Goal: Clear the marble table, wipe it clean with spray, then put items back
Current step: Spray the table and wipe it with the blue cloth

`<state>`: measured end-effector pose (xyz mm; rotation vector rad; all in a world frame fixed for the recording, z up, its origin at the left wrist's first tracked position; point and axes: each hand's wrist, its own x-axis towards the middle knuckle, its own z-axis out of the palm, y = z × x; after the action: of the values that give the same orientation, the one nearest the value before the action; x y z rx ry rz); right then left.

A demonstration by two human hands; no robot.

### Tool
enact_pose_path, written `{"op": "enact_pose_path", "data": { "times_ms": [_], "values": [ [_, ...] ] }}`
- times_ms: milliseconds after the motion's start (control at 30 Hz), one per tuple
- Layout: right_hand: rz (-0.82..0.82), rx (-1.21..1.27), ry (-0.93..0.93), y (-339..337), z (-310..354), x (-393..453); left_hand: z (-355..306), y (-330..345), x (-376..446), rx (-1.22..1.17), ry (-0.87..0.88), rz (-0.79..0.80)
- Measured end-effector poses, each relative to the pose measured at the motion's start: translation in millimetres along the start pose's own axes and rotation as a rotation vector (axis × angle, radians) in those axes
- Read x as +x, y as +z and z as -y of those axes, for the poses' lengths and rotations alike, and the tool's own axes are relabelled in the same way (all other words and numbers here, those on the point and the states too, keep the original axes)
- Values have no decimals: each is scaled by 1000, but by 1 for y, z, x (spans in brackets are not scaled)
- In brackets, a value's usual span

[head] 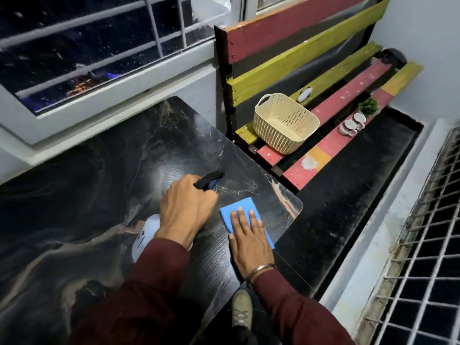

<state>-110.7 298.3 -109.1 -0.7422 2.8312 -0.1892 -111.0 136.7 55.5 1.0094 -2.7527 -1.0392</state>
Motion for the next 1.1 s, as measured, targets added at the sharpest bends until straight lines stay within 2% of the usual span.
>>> {"op": "enact_pose_path", "data": {
  "times_ms": [233,400,667,1100],
  "values": [
    [112,-23,-169,-11,1,37,7,-13,9,-34,-50,-4],
    [66,26,-160,-27,11,120,5,-11,43,-48,-96,-18],
    [49,-10,-307,-35,16,230,0,-10,119,-102,-233,-115],
    [47,-41,-390,-47,47,328,18,-22,187,-75,-268,-206]
  ]
}}
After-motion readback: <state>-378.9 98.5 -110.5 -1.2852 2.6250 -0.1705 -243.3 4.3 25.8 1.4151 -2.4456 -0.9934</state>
